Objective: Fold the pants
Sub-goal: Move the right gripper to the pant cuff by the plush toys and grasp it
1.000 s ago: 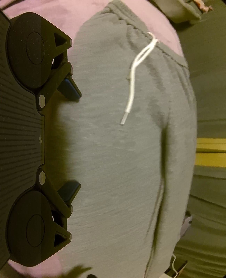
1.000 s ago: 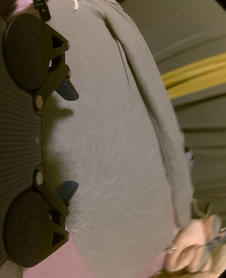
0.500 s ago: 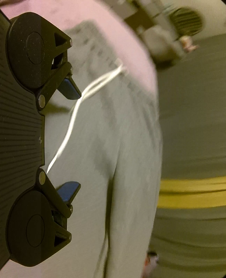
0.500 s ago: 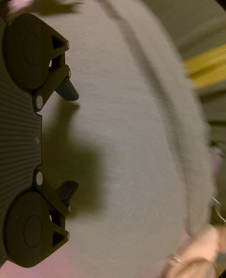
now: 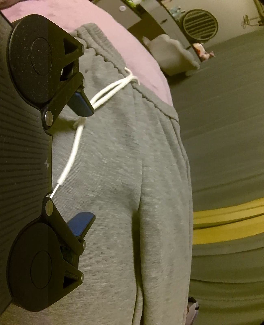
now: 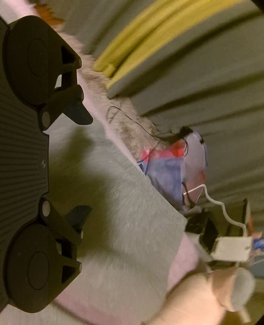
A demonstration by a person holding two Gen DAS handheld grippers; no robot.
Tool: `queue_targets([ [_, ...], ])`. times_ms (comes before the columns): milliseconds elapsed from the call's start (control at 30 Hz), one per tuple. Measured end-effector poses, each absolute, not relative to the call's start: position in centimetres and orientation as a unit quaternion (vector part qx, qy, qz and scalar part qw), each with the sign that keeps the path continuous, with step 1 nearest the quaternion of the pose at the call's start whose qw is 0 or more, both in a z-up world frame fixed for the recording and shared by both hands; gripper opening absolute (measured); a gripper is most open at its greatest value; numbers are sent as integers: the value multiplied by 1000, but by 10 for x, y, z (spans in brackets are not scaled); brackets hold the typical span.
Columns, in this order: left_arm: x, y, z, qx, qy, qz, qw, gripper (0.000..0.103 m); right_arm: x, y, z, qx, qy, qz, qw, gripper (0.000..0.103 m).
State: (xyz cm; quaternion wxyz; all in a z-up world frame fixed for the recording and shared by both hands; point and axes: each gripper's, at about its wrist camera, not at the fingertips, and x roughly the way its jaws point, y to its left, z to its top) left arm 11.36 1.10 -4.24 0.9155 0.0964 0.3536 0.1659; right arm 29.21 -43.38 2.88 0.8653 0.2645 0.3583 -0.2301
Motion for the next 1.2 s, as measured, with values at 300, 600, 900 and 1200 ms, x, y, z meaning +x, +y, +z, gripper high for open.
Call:
queue_targets([
  [300, 115, 11, -47, 106, 336, 168, 921, 103, 358, -438, -11, 225, 382, -314, 840, 90],
  [600, 117, 23, -49, 62, 334, 161, 927, 103, 349, -440, -6, 160, 353, -334, 859, 10],
  [900, 113, 36, -52, 6, 336, 146, 930, 103, 157, -448, 42, 273, 193, -236, 912, 9],
  [1200, 104, 38, -49, -22, 345, 146, 927, 103, 8, -459, -38, 402, 261, -302, 824, 3],
])
